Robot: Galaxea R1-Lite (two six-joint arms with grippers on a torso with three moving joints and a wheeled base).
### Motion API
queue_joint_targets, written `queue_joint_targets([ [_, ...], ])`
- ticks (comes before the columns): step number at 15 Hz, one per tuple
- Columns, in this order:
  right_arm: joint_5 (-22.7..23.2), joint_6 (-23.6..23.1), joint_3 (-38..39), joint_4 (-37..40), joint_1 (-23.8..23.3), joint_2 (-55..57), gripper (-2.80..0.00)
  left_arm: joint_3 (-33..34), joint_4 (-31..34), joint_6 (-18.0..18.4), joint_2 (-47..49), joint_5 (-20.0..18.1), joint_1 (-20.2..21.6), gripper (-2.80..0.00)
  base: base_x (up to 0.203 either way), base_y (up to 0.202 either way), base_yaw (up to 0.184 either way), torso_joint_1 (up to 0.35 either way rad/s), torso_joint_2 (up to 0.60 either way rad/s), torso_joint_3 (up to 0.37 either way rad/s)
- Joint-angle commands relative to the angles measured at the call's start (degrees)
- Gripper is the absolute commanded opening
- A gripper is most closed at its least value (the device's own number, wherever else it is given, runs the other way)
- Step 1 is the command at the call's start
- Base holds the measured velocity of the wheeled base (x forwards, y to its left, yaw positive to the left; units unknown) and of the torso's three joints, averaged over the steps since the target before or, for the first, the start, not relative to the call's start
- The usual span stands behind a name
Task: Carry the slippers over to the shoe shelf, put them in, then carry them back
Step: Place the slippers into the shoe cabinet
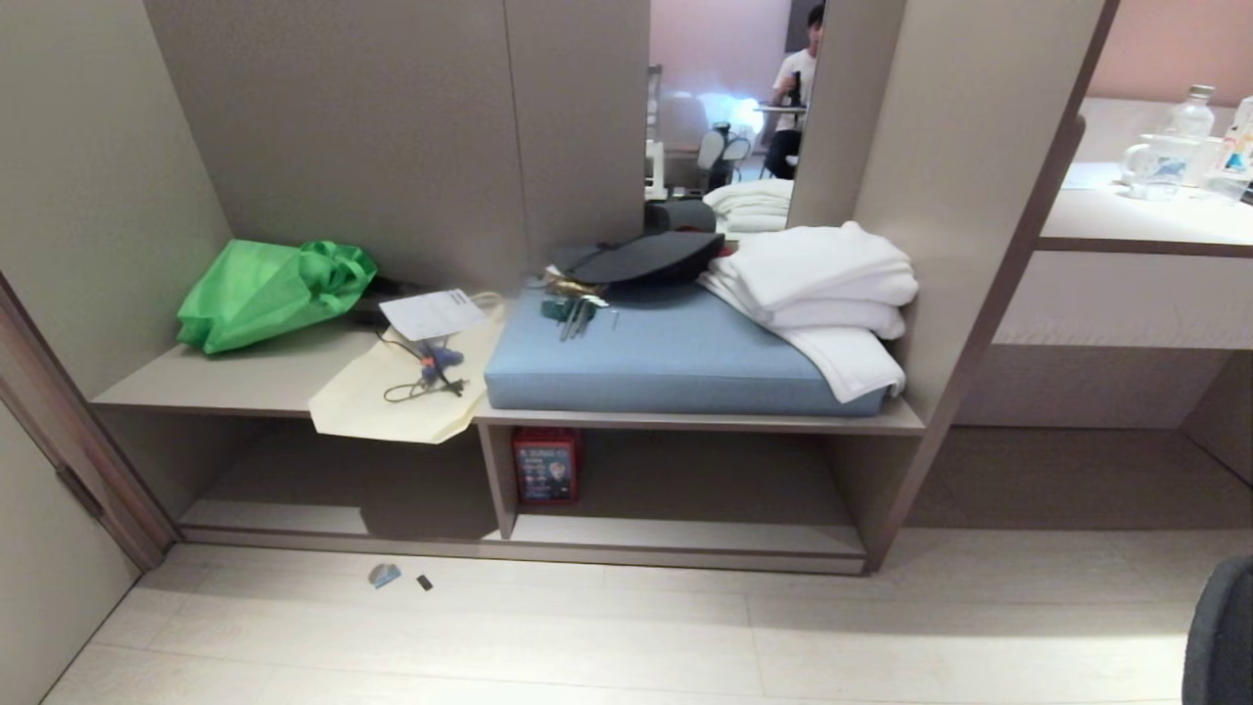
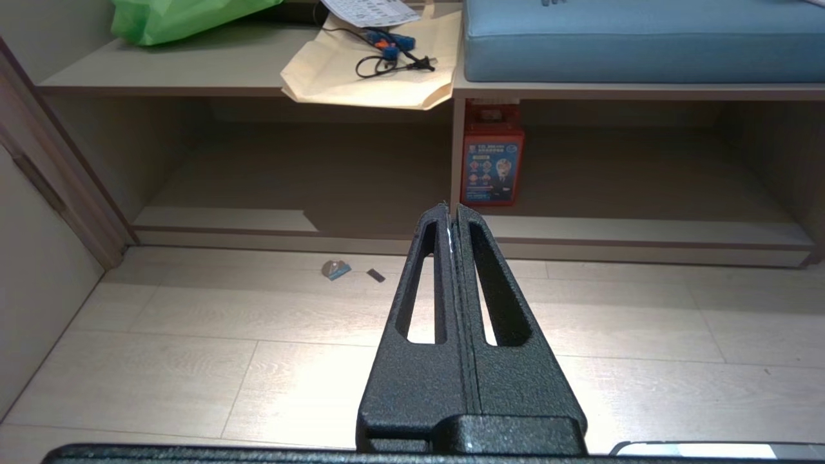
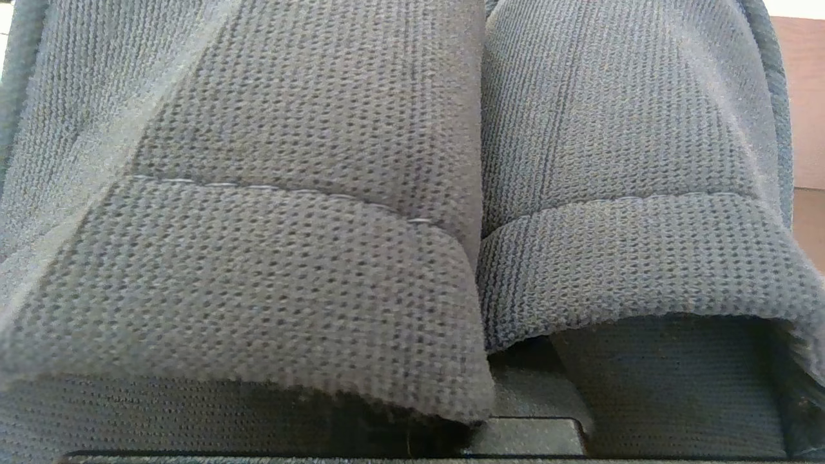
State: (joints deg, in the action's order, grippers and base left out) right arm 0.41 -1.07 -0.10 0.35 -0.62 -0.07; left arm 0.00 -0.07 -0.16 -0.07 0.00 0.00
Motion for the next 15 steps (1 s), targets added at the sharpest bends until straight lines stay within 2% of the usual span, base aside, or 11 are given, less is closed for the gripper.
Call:
queue_joint_targets([
  [1, -0.06, 0.02, 0.01, 0.0, 0.01, 0.07, -2.8, 0.0, -0.01, -0.02, 0.03, 0.0, 0.0, -2.8, 0.0, 0.0, 0.0, 0.002, 0.0, -0.029],
  [15, -0.06, 0.02, 0.02, 0.0, 0.01, 0.07, -2.8, 0.0, -0.01, -0.02, -0.01, 0.0, 0.0, -2.8, 0.0, 0.0, 0.0, 0.003, 0.0, -0.186],
])
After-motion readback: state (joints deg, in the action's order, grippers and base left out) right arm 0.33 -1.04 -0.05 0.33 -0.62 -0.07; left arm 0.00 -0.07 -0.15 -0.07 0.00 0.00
